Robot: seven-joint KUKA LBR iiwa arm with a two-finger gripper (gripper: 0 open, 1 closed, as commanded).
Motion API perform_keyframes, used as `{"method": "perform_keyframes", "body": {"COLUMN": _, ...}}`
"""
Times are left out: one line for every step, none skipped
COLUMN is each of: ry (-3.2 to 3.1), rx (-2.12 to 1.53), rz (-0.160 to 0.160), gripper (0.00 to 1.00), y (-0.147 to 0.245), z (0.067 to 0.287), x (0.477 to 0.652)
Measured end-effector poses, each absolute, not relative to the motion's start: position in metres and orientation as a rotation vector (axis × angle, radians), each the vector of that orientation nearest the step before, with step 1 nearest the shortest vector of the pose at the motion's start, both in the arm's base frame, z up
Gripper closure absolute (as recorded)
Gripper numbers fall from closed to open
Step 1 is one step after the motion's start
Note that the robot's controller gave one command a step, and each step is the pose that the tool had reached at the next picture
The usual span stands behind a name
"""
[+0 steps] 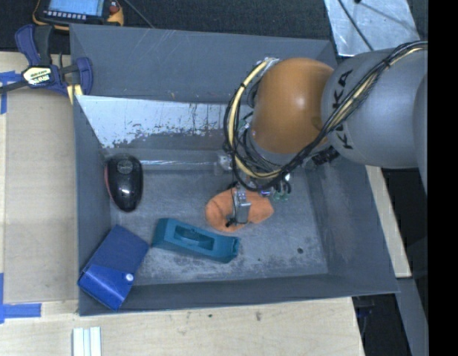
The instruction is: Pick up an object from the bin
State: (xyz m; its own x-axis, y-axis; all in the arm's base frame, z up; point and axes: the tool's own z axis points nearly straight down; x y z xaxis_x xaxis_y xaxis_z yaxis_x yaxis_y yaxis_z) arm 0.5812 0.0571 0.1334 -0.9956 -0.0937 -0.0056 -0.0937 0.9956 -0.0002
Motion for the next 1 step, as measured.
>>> {"method": "perform_keyframes", "body": {"ry": 3.135, "rx": 0.083, "rz": 0.002, "gripper": 1.00, "y": 0.0552, "z": 0.0715, "x": 0.5951}}
